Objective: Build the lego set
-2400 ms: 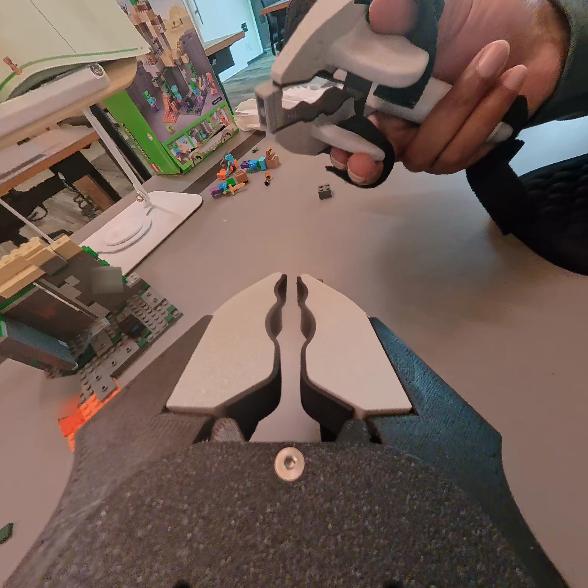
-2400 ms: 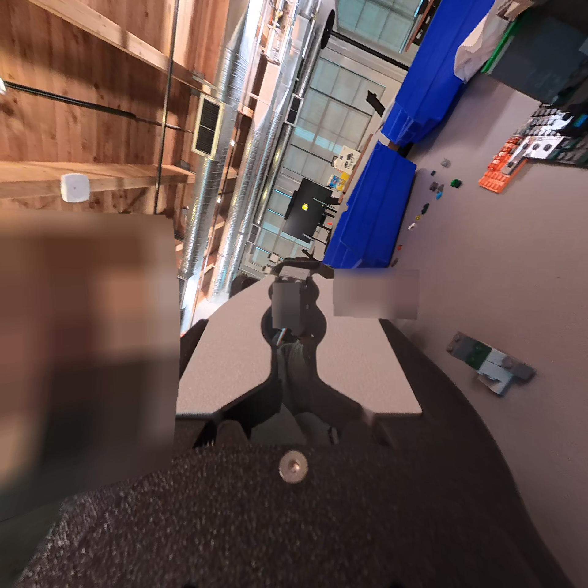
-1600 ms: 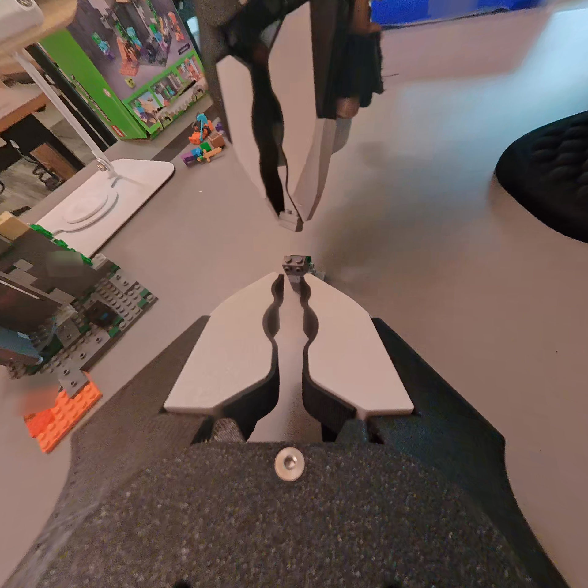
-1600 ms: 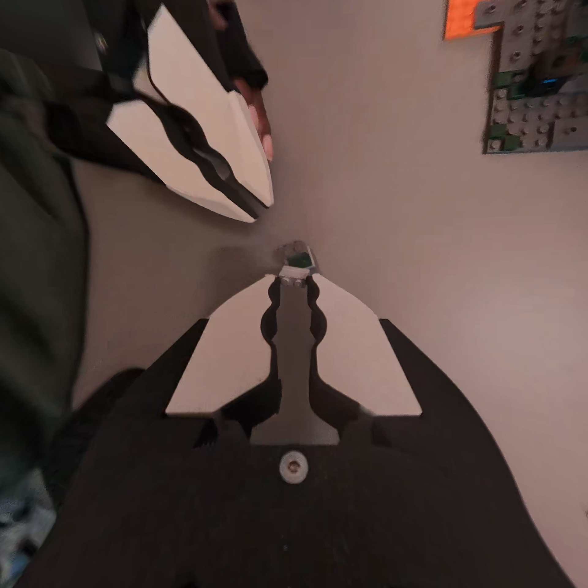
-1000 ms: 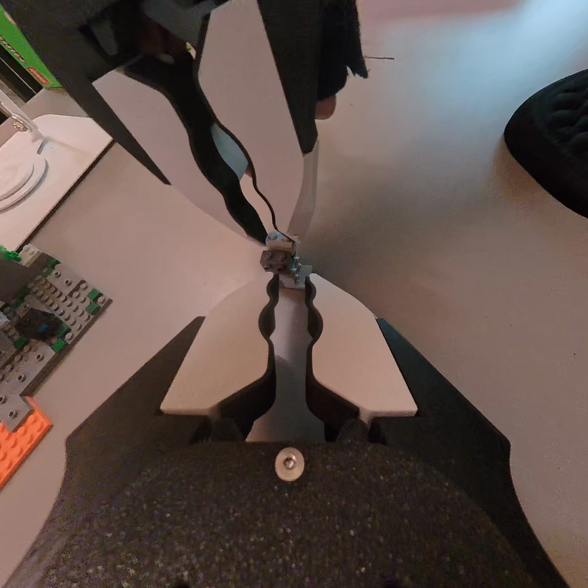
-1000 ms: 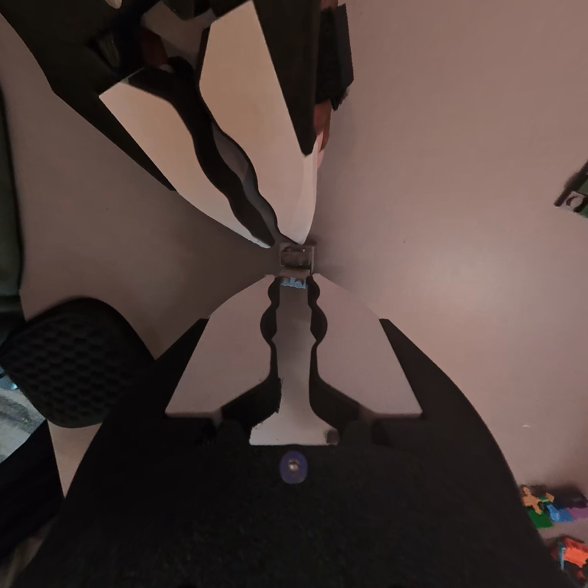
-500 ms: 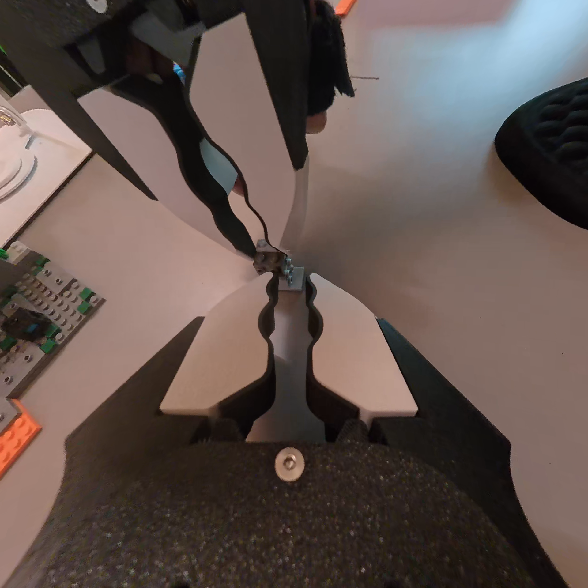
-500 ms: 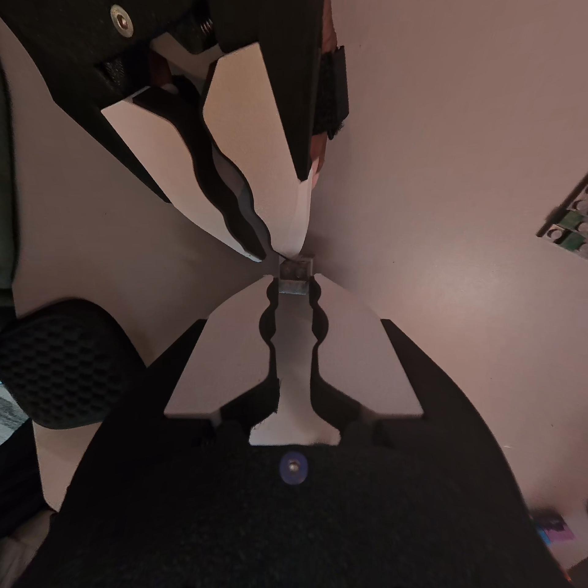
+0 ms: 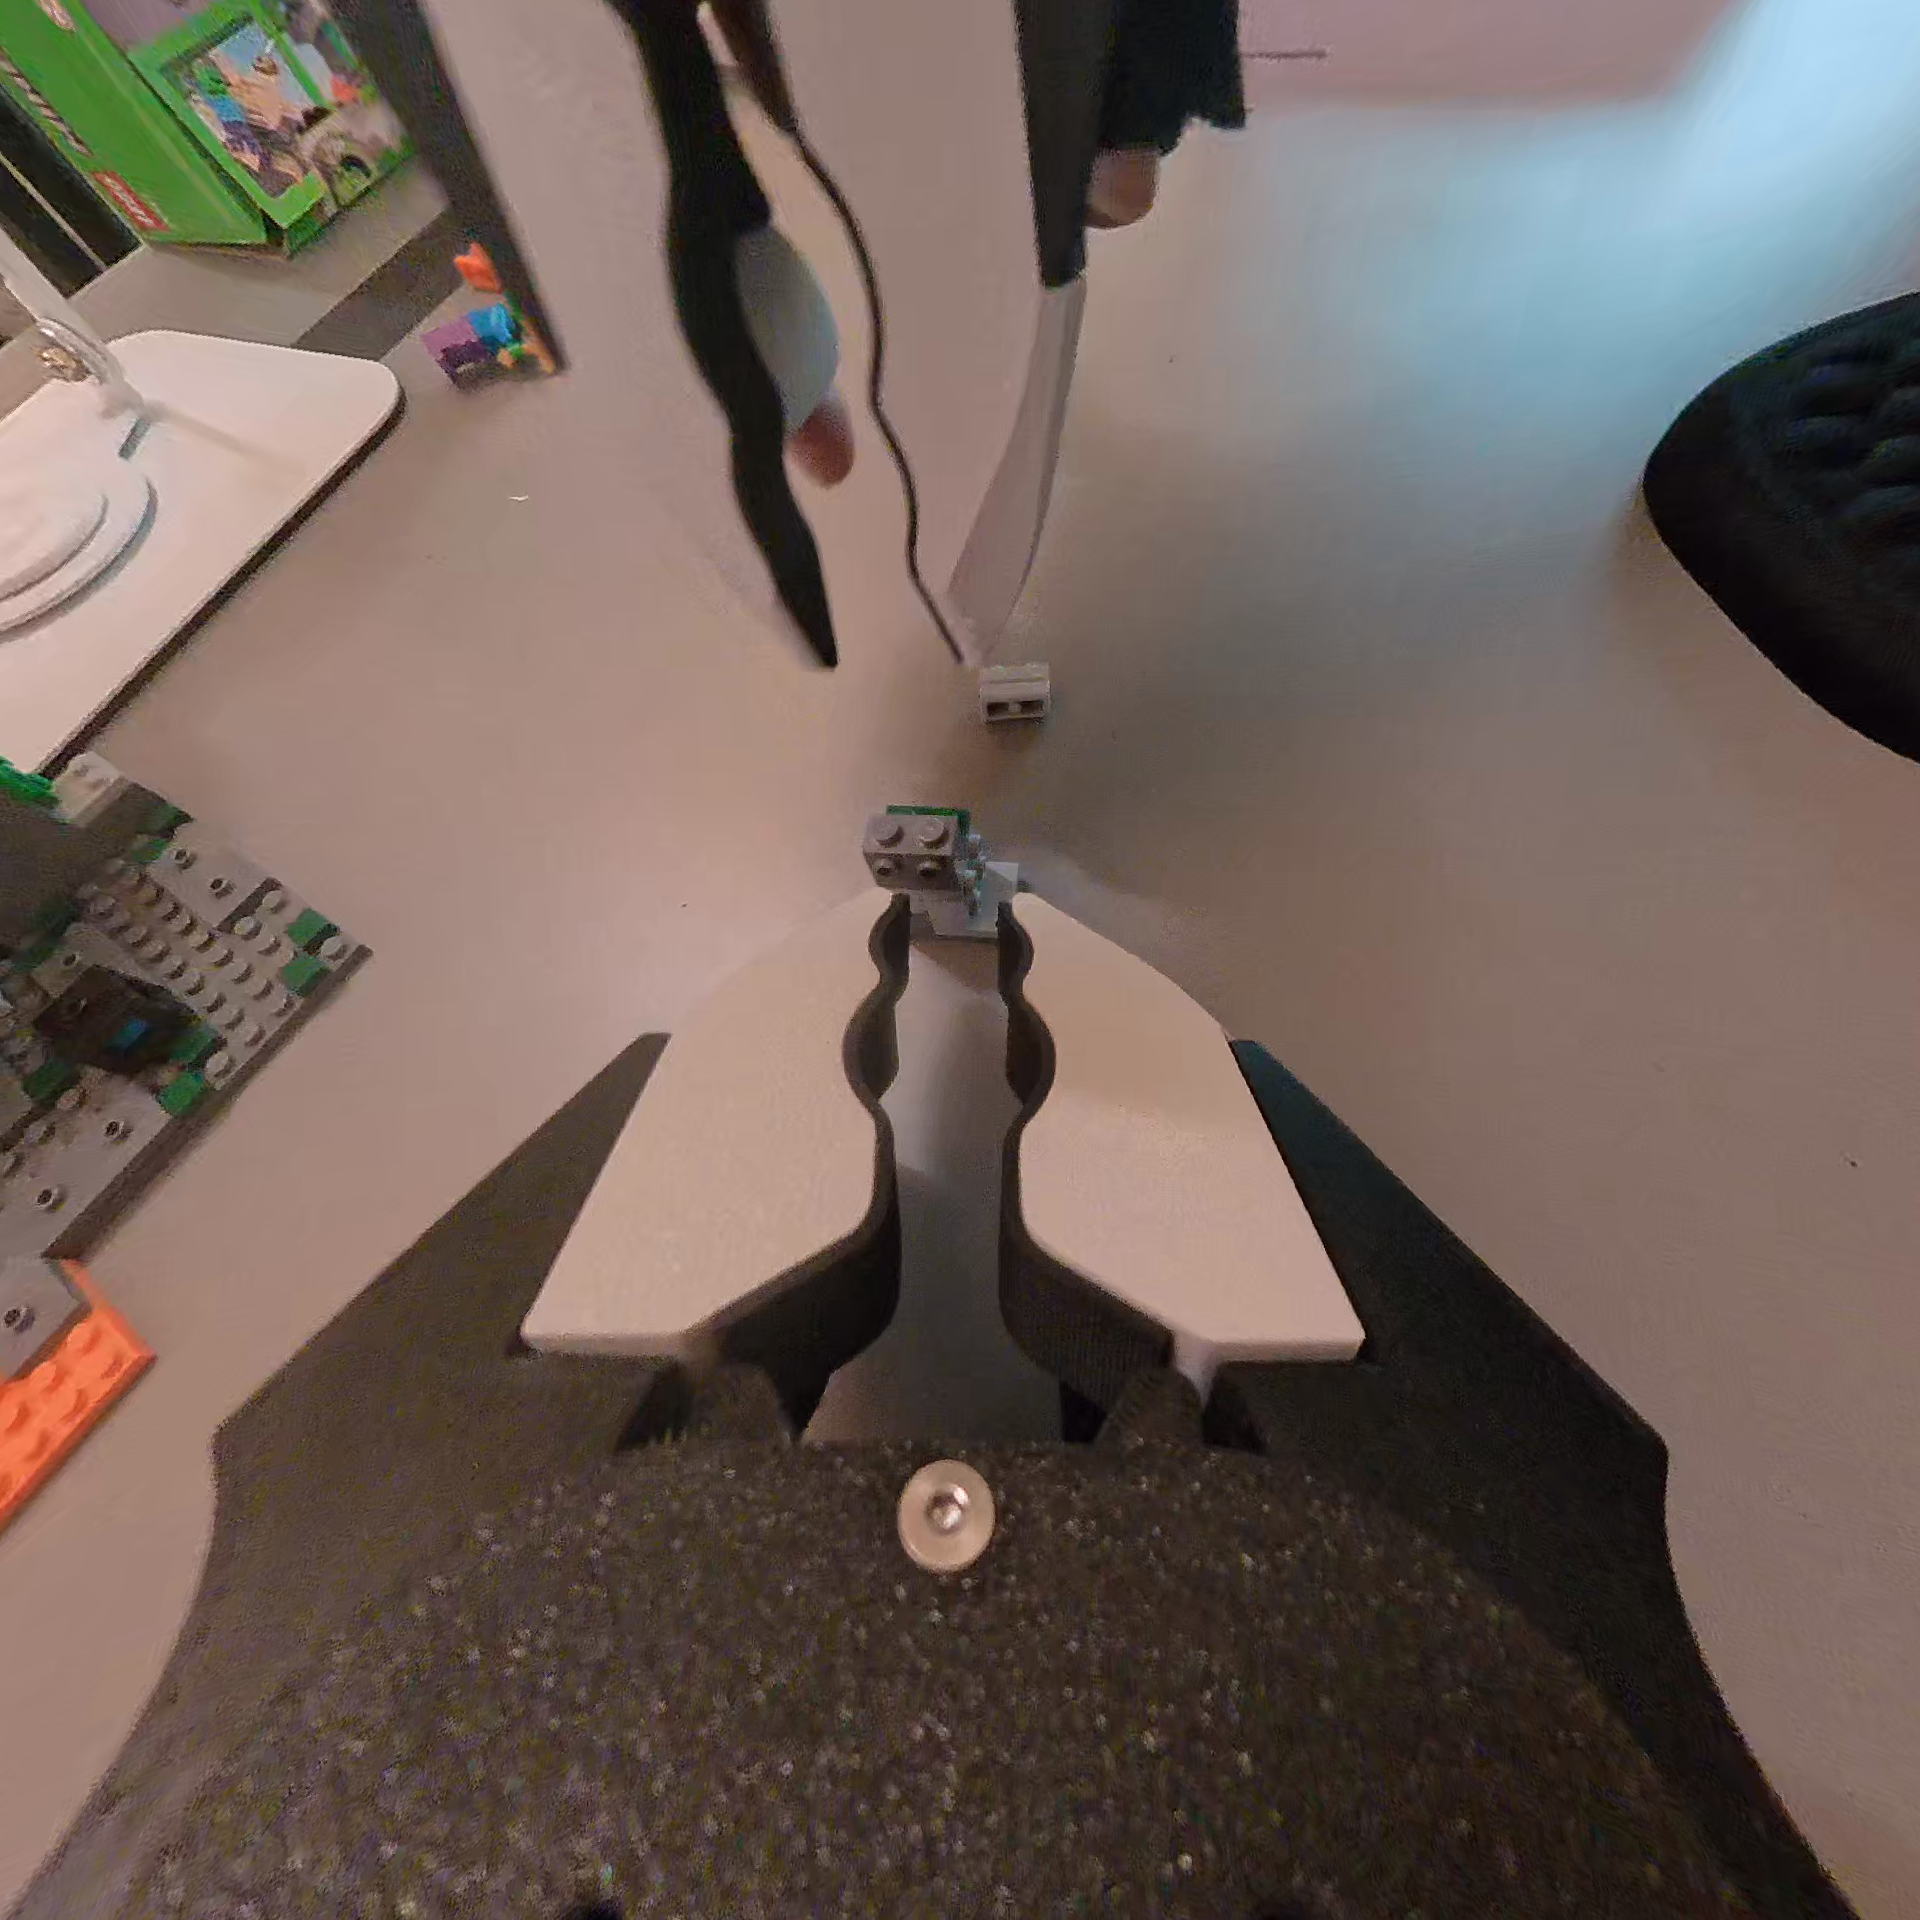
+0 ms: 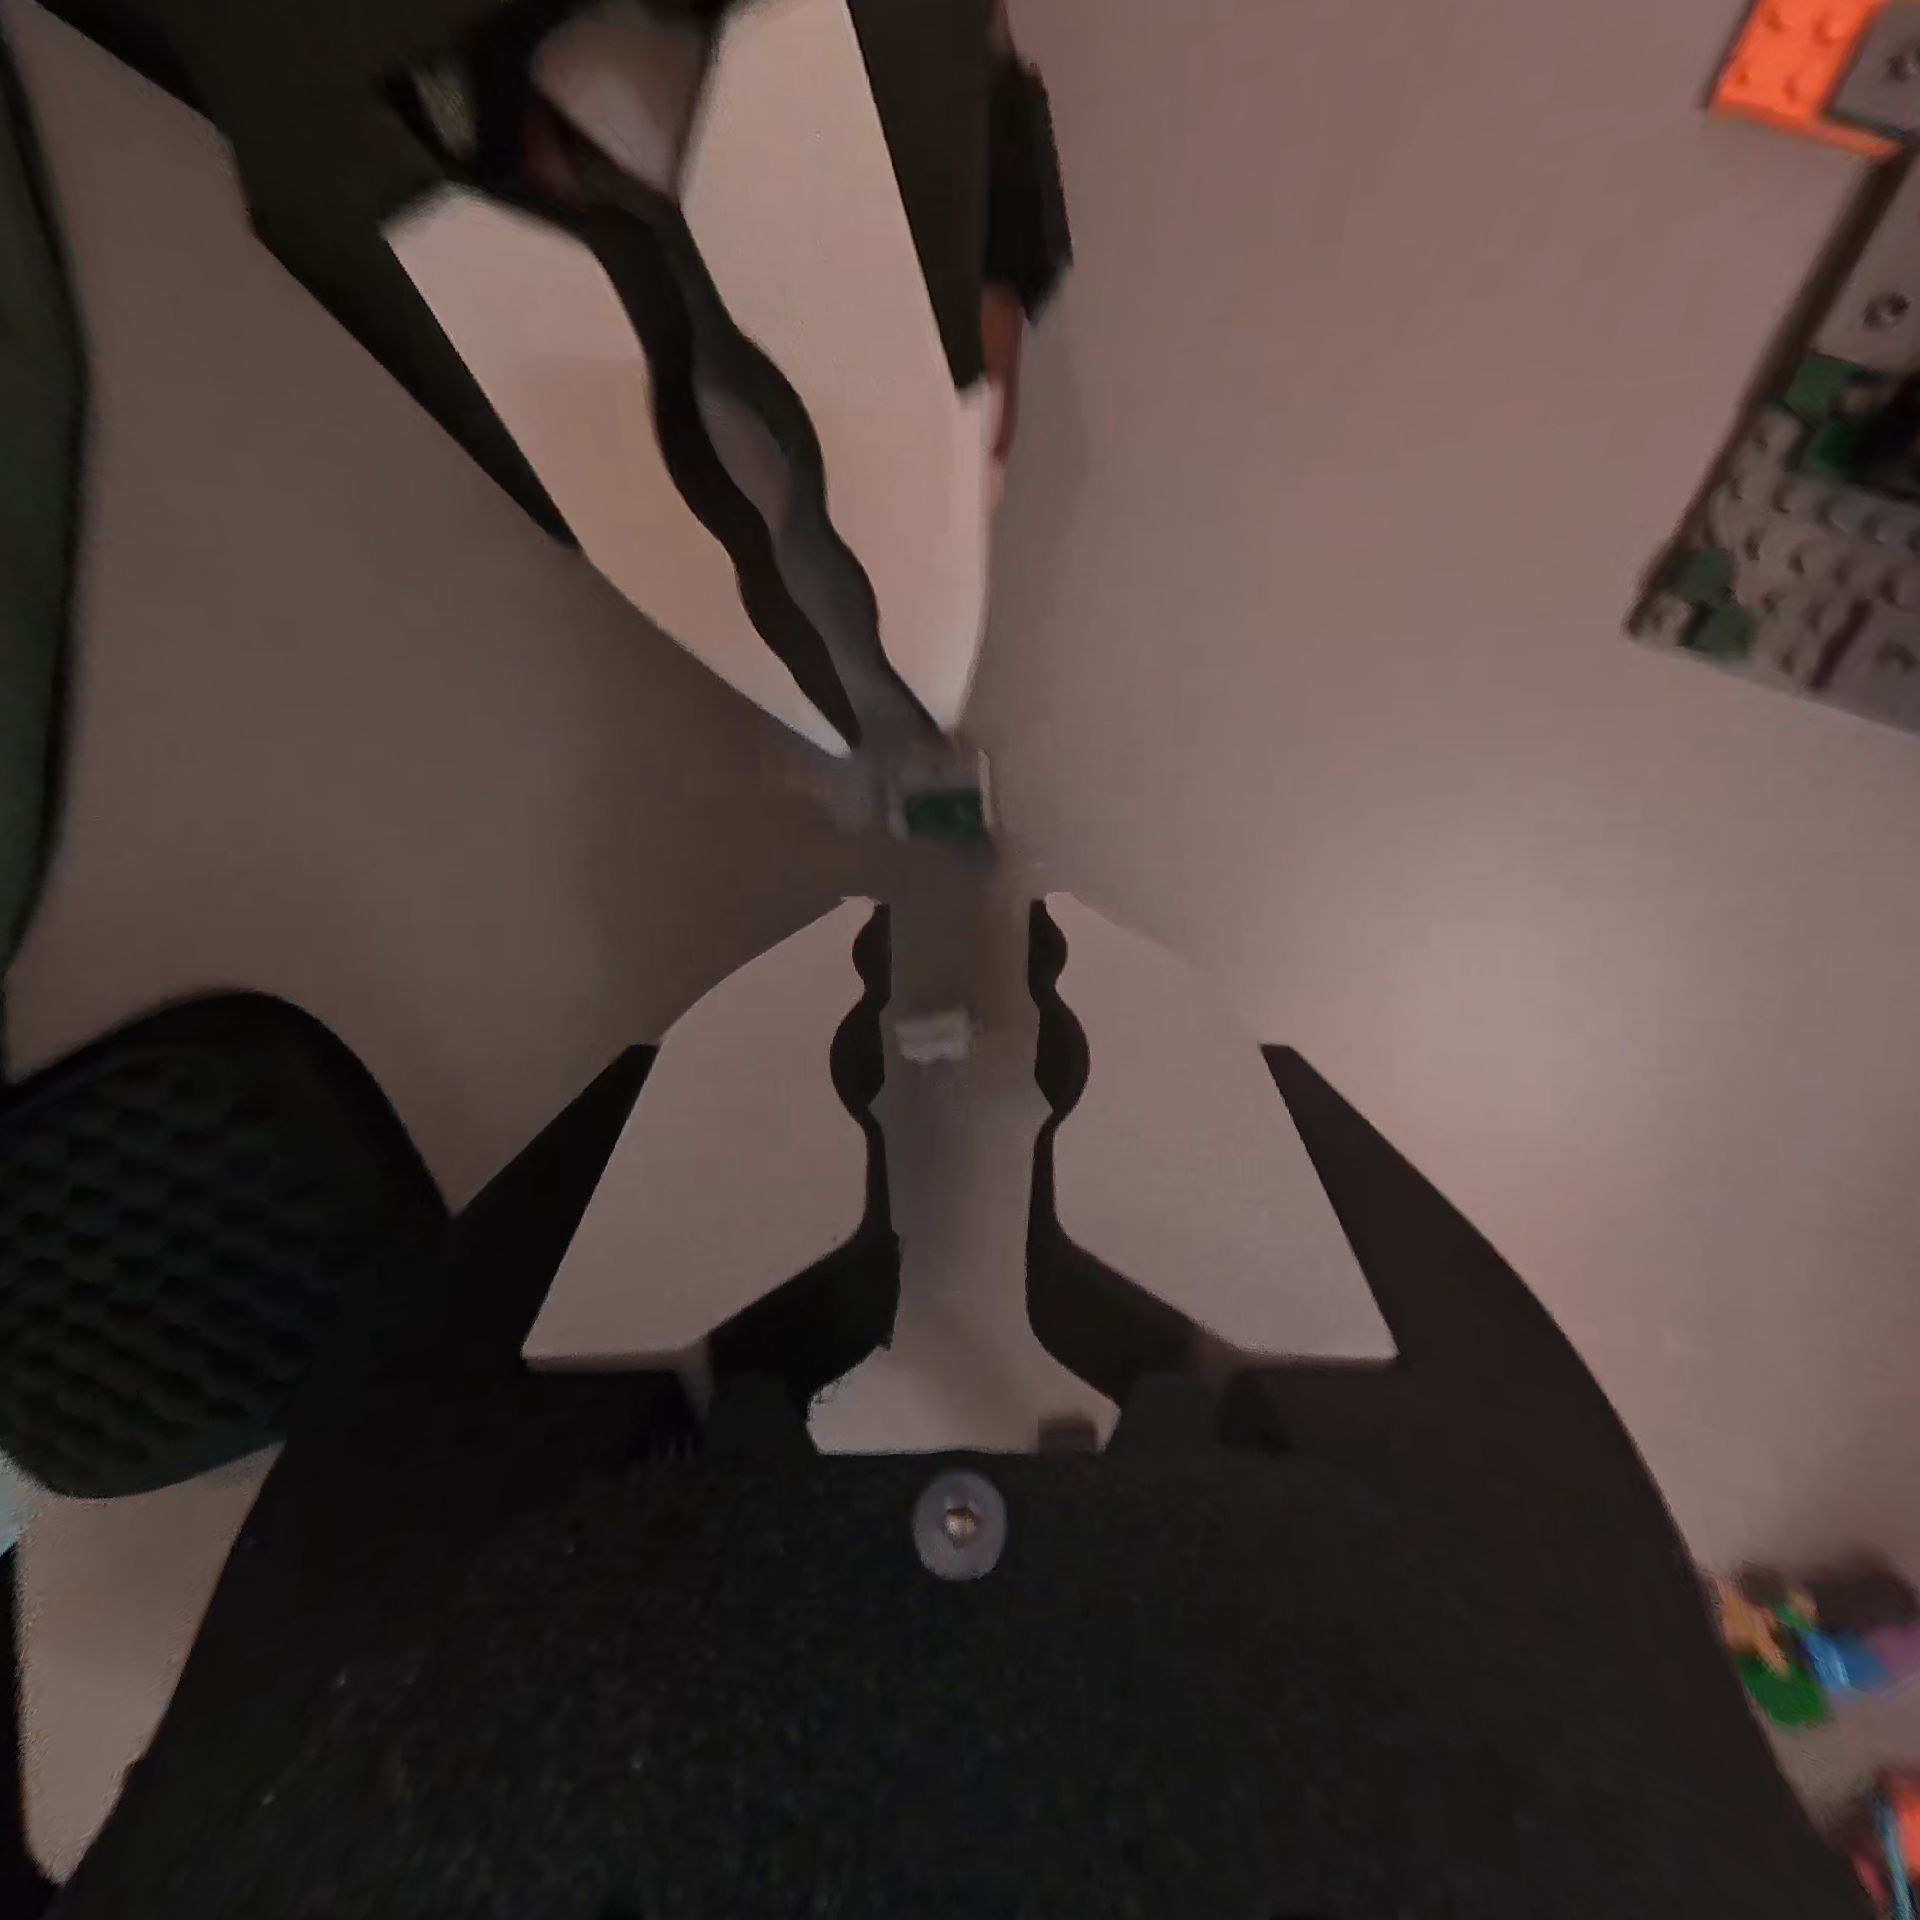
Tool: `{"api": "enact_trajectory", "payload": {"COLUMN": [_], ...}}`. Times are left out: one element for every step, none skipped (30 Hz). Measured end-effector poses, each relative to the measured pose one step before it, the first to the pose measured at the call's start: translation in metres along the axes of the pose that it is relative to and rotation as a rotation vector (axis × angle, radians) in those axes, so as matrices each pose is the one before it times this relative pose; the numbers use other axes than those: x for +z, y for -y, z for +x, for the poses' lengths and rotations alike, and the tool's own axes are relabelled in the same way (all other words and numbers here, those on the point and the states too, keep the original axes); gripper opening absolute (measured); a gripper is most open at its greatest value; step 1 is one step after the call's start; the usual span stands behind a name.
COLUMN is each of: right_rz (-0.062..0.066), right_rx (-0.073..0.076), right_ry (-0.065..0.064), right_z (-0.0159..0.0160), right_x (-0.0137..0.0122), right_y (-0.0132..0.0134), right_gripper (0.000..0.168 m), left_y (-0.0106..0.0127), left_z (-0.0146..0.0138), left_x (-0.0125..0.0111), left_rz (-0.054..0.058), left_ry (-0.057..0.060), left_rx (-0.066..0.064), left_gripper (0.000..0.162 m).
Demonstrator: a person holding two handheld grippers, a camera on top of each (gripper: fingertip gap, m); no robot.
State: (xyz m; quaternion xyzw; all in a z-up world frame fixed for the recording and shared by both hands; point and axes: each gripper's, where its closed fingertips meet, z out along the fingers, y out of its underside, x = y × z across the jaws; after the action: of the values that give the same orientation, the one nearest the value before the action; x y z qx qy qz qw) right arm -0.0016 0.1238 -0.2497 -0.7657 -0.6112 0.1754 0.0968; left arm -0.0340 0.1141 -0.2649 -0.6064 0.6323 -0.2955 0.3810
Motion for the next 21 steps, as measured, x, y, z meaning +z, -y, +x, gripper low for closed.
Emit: {"api": "enact_trajectory", "payload": {"right_rz": [-0.0169,-0.0022,0.0026,0.0064,0.0151,0.0184,0.0182,0.0188,0.0183,0.0152,0.0109,0.0082,0.0065,0.0037,0.0026,0.0010,-0.0004,-0.0059,-0.0124,-0.0117,-0.0088], "right_rx": [0.0031,0.0116,0.0124,0.0025,-0.0033,-0.0032,-0.0028,-0.0030,-0.0038,-0.0061,-0.0096,-0.0129,-0.0141,-0.0130,-0.0120,-0.0128,-0.0140,-0.0159,-0.0179,-0.0172,-0.0126], "right_ry": [-0.0319,-0.0173,-0.0129,-0.0144,-0.0177,-0.0189,-0.0196,-0.0186,-0.0141,-0.0114,-0.0086,-0.0042,0.0018,0.0083,0.0177,0.0251,0.0228,0.0172,0.0095,0.0054,0.0073], "right_z": [0.00152,-0.00125,-0.00276,-0.00343,-0.00343,-0.00288,-0.00194,-0.00087,-0.00037,0.00035,0.00109,0.00146,0.00153,0.00137,0.00029,-0.00099,-0.00087,-0.00048,0.00047,0.00077,0.00033], "right_x": [-0.00052,0.00030,0.00091,0.00132,0.00151,0.00168,0.00196,0.00222,0.00224,0.00205,0.00181,0.00149,0.00130,0.00112,0.00088,0.00065,0.00065,0.00058,0.00050,0.00044,0.00055], "right_y": [-0.00923,-0.00748,-0.00668,-0.00586,-0.00430,-0.00312,-0.00231,-0.00148,-0.00087,-0.00058,-0.00048,-0.00043,-0.00040,-0.00058,-0.00017,0.00012,0.00037,0.00006,-0.00067,-0.00055,-0.00034], "right_gripper": [0.025,0.025,0.025,0.026,0.026,0.026,0.026,0.026,0.026,0.026,0.026,0.027,0.027,0.027,0.027,0.027,0.027,0.027,0.027,0.026,0.025], "left_y": [-0.00035,-0.00027,-0.00004,0.00040,0.00070,0.00059,0.00037,0.00010,0.00014,0.00006,-0.00009,-0.00038,-0.00058,-0.00048,-0.00042,-0.00027,-0.00026,0.00003,0.00015,0.00006,0.00012], "left_z": [-0.00091,-0.00081,-0.00038,-0.00021,-0.00026,-0.00002,-0.00003,0.00009,-0.00014,-0.00003,-0.00005,-0.00010,-0.00023,-0.00024,-0.00042,-0.00026,-0.00026,-0.00035,-0.00020,-0.00032,-0.00030], "left_x": [-0.00026,-0.00014,-0.00021,-0.00038,-0.00048,-0.00045,-0.00019,-0.00018,-0.00005,-0.00002,-0.00005,0.00037,0.00042,0.00036,0.00041,0.00025,0.00013,0.00004,-0.00012,-0.00012,-0.00003], "left_rz": [-0.0009,-0.0007,0.0006,0.0037,0.0051,0.0049,0.0033,0.0015,0.0009,0.0009,-0.0007,-0.0030,-0.0042,-0.0042,-0.0037,-0.0025,-0.0017,-0.0003,0.0008,0.0002,0.0003], "left_ry": [0.0037,0.0020,0.0005,0.0007,0.0012,-0.0009,-0.0009,-0.0016,0.0000,0.0003,0.0004,0.0012,0.0014,0.0022,0.0029,0.0029,0.0033,0.0036,0.0031,0.0022,0.0025], "left_rx": [-0.0038,-0.0034,-0.0028,-0.0019,-0.0011,-0.0006,-0.0013,-0.0016,-0.0010,-0.0001,0.0000,0.0000,0.0002,0.0002,0.0001,0.0004,0.0009,0.0011,0.0011,0.0002,-0.0005], "left_gripper": [0.016,0.016,0.016,0.015,0.015,0.015,0.015,0.015,0.015,0.015,0.015,0.015,0.016,0.016,0.016,0.017,0.017,0.017,0.017,0.017,0.017]}}
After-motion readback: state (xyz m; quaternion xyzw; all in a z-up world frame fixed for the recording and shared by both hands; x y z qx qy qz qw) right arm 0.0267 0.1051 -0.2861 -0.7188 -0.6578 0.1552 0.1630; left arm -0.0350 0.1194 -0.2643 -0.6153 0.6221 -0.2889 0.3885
